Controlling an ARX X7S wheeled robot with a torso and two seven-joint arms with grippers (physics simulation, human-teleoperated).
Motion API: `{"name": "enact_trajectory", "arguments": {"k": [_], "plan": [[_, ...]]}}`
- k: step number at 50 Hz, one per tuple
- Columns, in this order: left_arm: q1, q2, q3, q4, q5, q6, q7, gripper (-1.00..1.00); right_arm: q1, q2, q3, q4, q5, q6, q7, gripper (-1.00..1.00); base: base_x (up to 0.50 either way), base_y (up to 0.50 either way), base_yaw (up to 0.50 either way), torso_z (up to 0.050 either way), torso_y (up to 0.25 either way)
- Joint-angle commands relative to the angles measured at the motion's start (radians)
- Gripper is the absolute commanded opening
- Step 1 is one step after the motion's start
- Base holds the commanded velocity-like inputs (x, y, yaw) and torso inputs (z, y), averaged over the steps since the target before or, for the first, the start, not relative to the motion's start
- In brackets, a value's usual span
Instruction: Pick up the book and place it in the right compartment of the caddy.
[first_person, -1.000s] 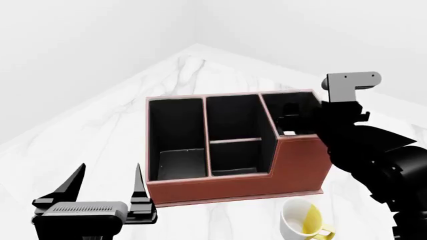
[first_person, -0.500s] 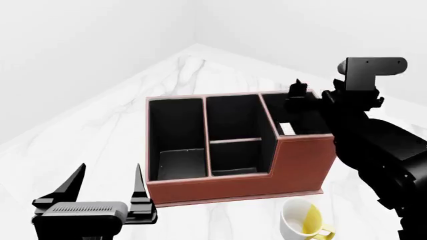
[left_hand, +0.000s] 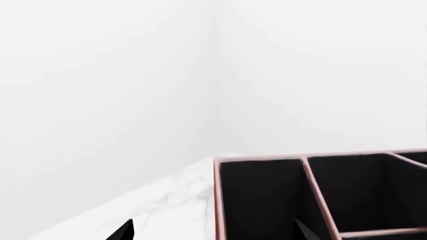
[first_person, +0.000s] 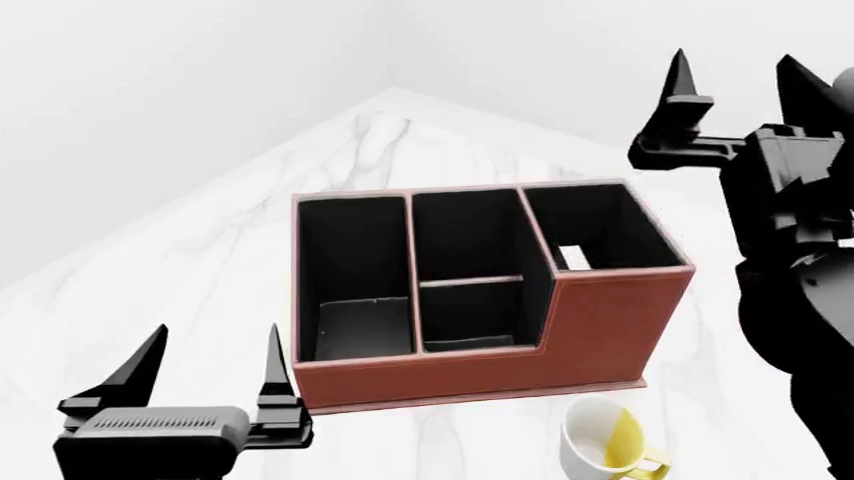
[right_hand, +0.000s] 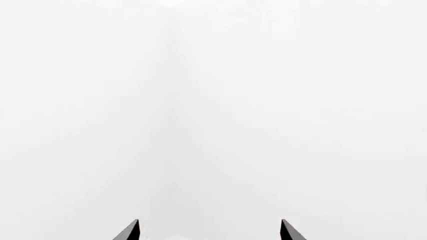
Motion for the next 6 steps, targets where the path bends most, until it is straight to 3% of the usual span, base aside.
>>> {"name": "enact_trajectory", "arguments": {"k": [1,6], "plan": [[0.005,-0.001,-0.001,0.003,0.001,0.017,0.001,1.0,-0.072,0.069,0.08,-0.174,0.024,-0.036,0.06,1.0,0.0,0.0,0.0,0.0,0.0],[0.006,-0.002,0.002,0.004,0.002,0.022,0.003,1.0,-0.115,0.088,0.108,-0.232,0.025,-0.058,0.075,1.0,0.0,0.0,0.0,0.0,0.0]]}}
